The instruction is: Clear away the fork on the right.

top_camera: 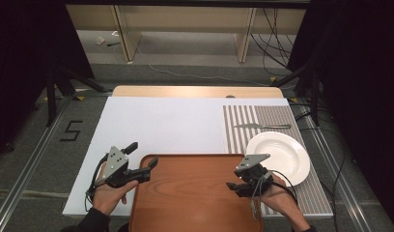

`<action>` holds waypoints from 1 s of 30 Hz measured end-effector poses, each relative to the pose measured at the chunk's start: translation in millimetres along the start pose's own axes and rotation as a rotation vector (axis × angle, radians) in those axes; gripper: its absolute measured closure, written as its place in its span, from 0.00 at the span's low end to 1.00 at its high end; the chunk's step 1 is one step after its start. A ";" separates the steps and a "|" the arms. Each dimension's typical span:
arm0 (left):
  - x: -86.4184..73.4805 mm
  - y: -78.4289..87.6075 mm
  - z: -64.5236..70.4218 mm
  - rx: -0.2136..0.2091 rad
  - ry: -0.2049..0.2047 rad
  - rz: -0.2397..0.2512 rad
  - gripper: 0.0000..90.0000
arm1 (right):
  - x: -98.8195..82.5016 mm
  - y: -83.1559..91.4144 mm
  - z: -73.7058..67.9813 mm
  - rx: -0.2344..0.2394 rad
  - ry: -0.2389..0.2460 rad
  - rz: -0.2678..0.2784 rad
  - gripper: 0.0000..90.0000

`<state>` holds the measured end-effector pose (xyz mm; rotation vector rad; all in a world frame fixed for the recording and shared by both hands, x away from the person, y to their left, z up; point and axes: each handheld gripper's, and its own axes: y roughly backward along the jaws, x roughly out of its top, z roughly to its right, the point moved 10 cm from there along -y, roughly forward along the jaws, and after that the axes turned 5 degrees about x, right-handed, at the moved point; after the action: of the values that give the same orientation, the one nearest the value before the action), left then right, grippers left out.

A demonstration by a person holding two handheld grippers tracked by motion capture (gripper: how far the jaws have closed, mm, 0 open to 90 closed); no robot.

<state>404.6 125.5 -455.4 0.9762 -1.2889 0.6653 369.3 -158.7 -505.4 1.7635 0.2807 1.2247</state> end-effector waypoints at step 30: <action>-2.7 0.0 3.7 -0.023 -0.006 -0.016 0.18 | 29.5 34.3 5.7 -0.060 -0.065 0.337 0.40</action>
<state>402.3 122.5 -458.1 0.9692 -1.2902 0.6341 377.6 -161.5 -460.6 1.8432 -0.0954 1.3911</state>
